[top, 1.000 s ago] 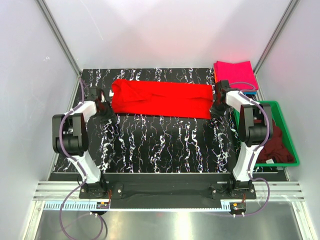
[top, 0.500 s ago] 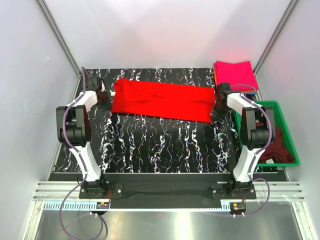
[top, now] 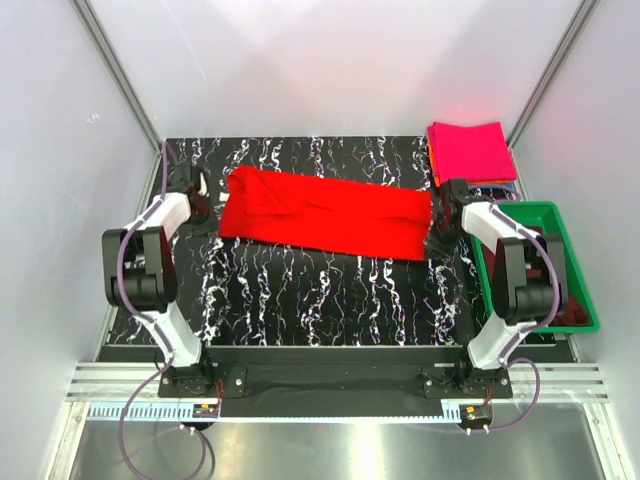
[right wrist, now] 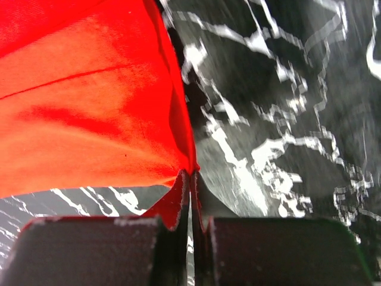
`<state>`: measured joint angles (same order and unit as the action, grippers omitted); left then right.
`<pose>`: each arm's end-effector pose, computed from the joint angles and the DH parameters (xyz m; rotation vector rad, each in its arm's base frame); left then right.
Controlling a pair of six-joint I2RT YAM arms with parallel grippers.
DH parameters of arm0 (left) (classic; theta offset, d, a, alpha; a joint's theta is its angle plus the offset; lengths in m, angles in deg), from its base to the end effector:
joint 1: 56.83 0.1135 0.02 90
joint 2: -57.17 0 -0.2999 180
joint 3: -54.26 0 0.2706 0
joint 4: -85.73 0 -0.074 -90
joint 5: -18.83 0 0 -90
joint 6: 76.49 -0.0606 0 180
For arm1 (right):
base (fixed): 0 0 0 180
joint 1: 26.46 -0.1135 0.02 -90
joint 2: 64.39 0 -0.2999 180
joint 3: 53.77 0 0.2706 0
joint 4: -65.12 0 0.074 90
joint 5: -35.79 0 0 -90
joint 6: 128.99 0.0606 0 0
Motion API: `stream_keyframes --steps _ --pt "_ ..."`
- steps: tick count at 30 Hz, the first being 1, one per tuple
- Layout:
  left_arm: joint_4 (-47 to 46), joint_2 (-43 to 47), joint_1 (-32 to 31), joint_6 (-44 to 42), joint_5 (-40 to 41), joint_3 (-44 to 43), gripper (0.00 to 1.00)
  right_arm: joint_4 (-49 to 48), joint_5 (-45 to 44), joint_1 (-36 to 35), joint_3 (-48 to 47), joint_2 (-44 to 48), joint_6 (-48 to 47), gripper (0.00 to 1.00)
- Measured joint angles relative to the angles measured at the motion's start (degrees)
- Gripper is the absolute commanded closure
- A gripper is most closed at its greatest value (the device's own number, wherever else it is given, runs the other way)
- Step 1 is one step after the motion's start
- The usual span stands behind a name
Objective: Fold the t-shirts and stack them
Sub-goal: Fold the tshirt
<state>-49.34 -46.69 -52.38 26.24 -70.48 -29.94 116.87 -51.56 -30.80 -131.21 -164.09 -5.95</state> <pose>0.4031 0.0321 0.1921 -0.4066 2.6675 -0.0277 0.3568 0.0299 0.1773 0.7061 2.7980 0.1931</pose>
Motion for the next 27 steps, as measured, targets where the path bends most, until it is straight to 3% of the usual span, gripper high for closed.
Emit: stream_keyframes --steps 2,3,4,11,19,27 --pt "1.4 1.8 0.0 -0.2 1.0 1.2 0.57 0.3 0.5 0.0 2.0 2.1 0.6 0.91" --pt "2.4 2.4 0.1 0.1 1.7 1.6 0.57 0.4 0.9 0.0 2.8 2.9 0.8 0.87" --pt "3.8 2.6 0.2 0.8 2.4 1.6 0.57 0.7 1.3 0.0 3.3 3.5 1.1 0.73" --pt "9.8 4.4 -1.2 6.9 0.8 -2.7 0.52 4.0 1.4 0.0 3.8 8.2 0.8 0.42" --pt "2.0 3.8 -7.2 12.7 -11.6 -11.1 0.56 8.1 1.5 0.0 0.3 14.8 -0.4 0.29" --pt "0.8 -5.8 -7.1 16.9 -12.7 -14.4 0.56 11.3 1.5 0.0 -3.1 17.6 -1.1 0.29"
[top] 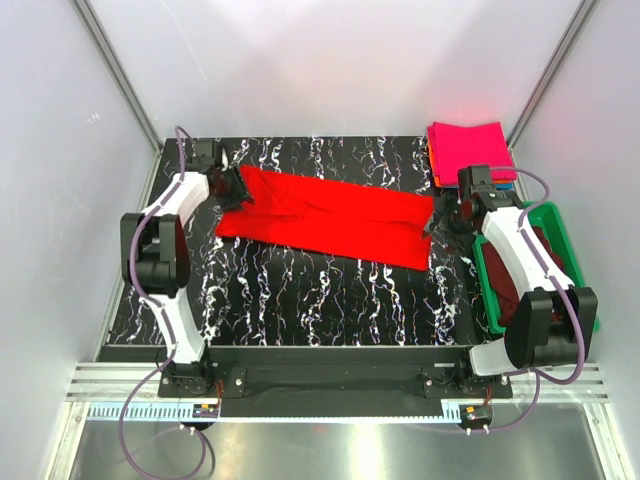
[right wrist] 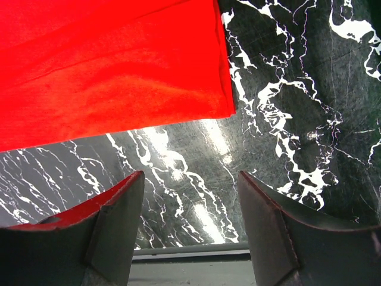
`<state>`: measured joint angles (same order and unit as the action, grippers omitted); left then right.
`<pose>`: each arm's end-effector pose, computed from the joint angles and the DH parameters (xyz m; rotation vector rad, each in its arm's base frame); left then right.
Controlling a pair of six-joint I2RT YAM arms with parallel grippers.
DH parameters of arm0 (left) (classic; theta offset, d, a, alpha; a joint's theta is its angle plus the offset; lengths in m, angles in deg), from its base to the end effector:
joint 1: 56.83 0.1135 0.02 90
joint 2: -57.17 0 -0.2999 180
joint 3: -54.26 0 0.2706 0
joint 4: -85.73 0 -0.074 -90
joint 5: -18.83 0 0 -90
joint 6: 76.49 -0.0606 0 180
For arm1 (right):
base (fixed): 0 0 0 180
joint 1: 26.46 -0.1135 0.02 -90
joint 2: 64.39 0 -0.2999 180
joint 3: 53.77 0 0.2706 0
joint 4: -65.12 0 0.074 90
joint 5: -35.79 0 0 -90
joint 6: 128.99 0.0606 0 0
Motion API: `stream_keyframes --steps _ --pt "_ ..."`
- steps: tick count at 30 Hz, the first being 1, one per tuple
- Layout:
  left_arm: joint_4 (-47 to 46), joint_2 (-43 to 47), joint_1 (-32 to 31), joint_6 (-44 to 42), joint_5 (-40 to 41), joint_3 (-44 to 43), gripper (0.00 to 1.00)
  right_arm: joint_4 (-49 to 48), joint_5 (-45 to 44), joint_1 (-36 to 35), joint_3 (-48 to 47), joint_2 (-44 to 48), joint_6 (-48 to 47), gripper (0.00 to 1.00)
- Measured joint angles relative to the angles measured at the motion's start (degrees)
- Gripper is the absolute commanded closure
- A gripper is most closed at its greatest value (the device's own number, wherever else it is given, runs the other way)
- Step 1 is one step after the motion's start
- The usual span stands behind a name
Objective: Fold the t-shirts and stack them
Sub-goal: Fold the tshirt
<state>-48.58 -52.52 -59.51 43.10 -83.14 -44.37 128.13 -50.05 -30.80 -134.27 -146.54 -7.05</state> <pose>0.4586 -0.0340 0.2325 -0.5259 2.5482 -0.4777 0.3059 0.0276 0.2813 0.6294 2.6560 0.2852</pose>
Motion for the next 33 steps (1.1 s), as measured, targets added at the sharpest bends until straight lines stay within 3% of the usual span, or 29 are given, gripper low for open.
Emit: stream_keyframes --steps 8,12,25,33 --pt "0.5 -7.1 0.0 1.8 3.1 -3.3 0.56 0.7 0.0 0.0 -2.2 0.0 0.0 0.28" --pt "0.5 -8.1 0.0 2.3 4.7 -4.8 0.61 0.8 0.0 0.0 -2.5 0.0 0.0 0.28" --pt "2.0 -11.5 -0.5 3.3 6.6 -7.4 0.61 0.7 0.0 0.0 -3.0 -2.1 0.0 0.28" --pt "2.8 -11.6 -1.2 3.3 8.7 -7.6 0.71 0.7 0.0 0.0 -4.1 -2.4 0.0 0.27"
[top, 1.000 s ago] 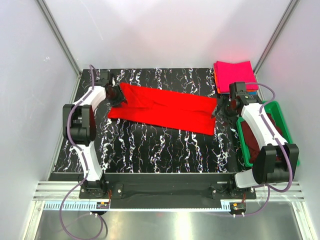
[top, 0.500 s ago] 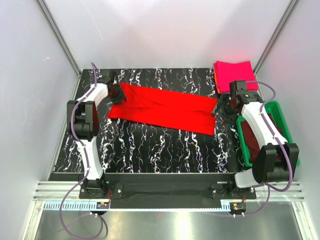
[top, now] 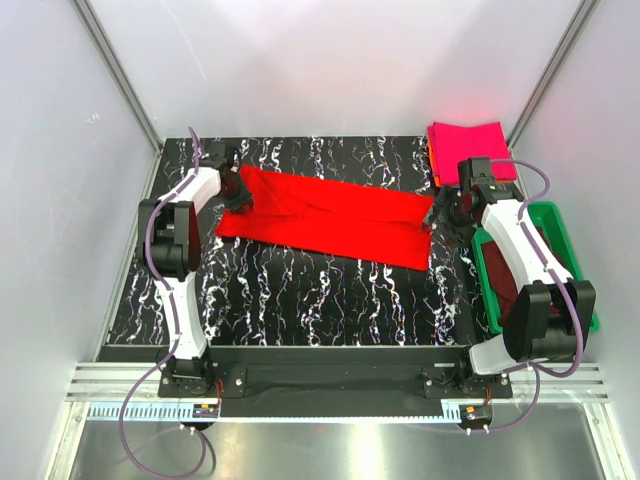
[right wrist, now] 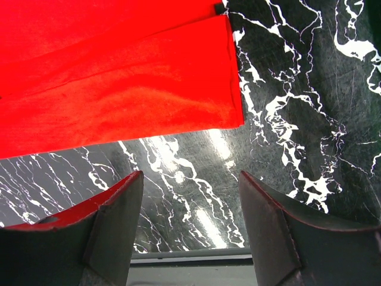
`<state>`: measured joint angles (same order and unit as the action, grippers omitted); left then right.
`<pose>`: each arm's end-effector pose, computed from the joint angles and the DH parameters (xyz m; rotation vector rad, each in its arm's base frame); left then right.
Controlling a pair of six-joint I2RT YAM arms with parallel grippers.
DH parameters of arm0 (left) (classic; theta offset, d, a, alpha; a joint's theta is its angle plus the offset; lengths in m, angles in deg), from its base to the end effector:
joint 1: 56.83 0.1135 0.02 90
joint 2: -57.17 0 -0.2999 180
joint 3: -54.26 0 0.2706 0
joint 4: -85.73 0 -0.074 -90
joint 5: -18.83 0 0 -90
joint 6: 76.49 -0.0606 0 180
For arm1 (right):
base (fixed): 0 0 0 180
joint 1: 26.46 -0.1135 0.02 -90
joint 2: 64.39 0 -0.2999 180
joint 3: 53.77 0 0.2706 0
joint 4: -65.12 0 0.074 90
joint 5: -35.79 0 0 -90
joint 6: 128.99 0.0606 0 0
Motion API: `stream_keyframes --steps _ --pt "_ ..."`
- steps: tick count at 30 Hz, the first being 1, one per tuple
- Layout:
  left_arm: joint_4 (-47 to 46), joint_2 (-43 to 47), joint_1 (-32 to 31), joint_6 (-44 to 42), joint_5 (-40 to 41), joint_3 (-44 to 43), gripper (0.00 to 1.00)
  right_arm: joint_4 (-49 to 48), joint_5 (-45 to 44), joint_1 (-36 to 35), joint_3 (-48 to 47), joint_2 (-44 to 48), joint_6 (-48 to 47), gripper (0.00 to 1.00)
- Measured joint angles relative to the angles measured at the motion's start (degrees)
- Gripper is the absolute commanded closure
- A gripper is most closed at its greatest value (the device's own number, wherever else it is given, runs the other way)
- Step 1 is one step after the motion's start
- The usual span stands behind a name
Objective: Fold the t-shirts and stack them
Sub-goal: Fold the tshirt
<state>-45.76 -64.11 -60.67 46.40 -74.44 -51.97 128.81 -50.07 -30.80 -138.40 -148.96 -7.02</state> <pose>0.4956 -0.0367 0.1791 -0.6617 2.6262 -0.2738 0.3207 0.0287 0.2919 0.6252 2.6387 0.2911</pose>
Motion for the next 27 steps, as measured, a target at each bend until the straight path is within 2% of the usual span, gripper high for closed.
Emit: stream_keyframes --steps 6,13,17,22,26,27 --pt "0.6 -0.8 0.0 0.0 0.2 -1.4 0.75 0.0 0.0 0.0 -0.2 0.0 0.0 0.27" --pt "0.7 -0.9 0.0 0.2 0.2 -1.4 0.72 0.1 0.0 0.0 -1.0 -0.3 0.0 0.26" --pt "0.7 -1.2 -0.1 0.2 0.2 -1.4 0.76 0.0 0.0 0.0 -1.4 -0.3 0.0 0.26" --pt "0.7 -2.1 -0.2 0.2 0.2 -1.4 0.77 0.1 0.0 0.0 -1.4 -0.3 0.0 0.25" --pt "0.6 -2.3 -0.2 0.3 0.1 -1.4 0.87 0.2 -0.1 0.0 -1.7 -0.3 0.2 0.25" --pt "0.5 -2.3 -0.2 0.4 0.1 -1.4 0.94 0.2 -0.1 0.0 -1.8 -0.3 0.3 0.25"
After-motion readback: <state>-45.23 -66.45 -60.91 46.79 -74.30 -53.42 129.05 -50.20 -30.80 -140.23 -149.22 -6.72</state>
